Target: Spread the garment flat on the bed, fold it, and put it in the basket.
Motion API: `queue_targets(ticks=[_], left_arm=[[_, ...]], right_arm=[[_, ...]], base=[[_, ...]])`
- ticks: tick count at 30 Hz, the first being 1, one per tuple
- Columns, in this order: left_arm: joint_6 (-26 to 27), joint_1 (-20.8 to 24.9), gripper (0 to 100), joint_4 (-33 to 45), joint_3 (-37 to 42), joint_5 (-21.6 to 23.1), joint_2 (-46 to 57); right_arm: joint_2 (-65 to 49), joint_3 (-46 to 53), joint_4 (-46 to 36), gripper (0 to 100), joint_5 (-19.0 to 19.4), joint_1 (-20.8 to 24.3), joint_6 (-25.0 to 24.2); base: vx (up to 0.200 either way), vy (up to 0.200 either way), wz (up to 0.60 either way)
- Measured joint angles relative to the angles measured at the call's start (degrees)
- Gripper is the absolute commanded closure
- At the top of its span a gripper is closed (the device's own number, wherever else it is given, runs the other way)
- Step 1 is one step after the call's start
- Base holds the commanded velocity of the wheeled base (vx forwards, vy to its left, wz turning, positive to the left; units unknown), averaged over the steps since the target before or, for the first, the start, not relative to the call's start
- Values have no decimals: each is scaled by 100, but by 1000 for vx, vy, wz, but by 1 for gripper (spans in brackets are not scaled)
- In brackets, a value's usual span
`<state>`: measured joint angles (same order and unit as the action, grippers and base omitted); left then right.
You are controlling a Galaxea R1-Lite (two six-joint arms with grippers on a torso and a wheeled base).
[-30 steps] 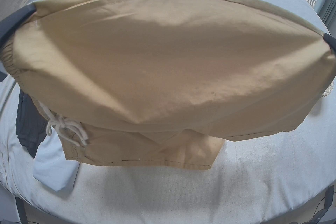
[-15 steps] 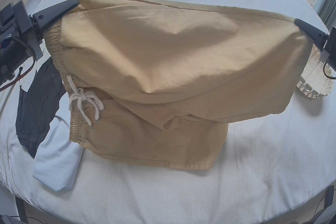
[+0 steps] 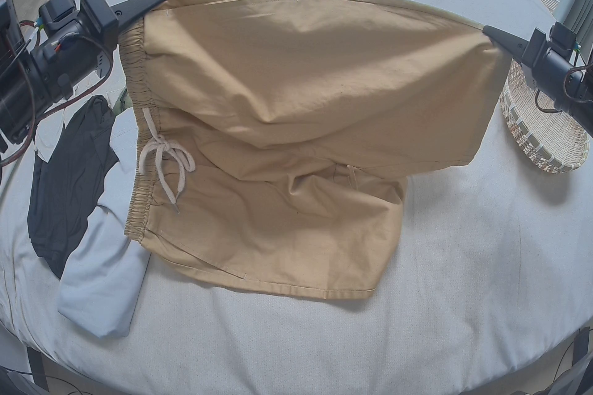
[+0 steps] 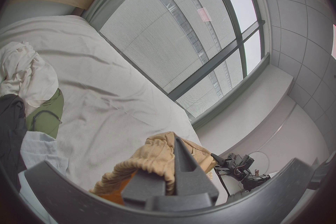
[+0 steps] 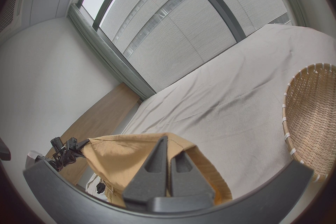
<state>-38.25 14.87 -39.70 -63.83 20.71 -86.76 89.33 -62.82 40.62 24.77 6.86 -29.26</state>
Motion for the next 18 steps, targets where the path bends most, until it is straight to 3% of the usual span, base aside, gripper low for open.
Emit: queue_targets(ticks=[16,17,18], left_arm=[[-204,-134,100,-496,-833,-33,-1042],[-208,-173,0,-499,-857,-24,-1084],[-211,-204,0,-496,-885,-20,-1125]], right_arm=[[1083,-621,675,100,-28,7,2],[1130,-663,697,0,-30,5,0],[1174,-702,708,0,-34,0,-5]], base=[[0,0,0],[0,0,0],[0,0,0]])
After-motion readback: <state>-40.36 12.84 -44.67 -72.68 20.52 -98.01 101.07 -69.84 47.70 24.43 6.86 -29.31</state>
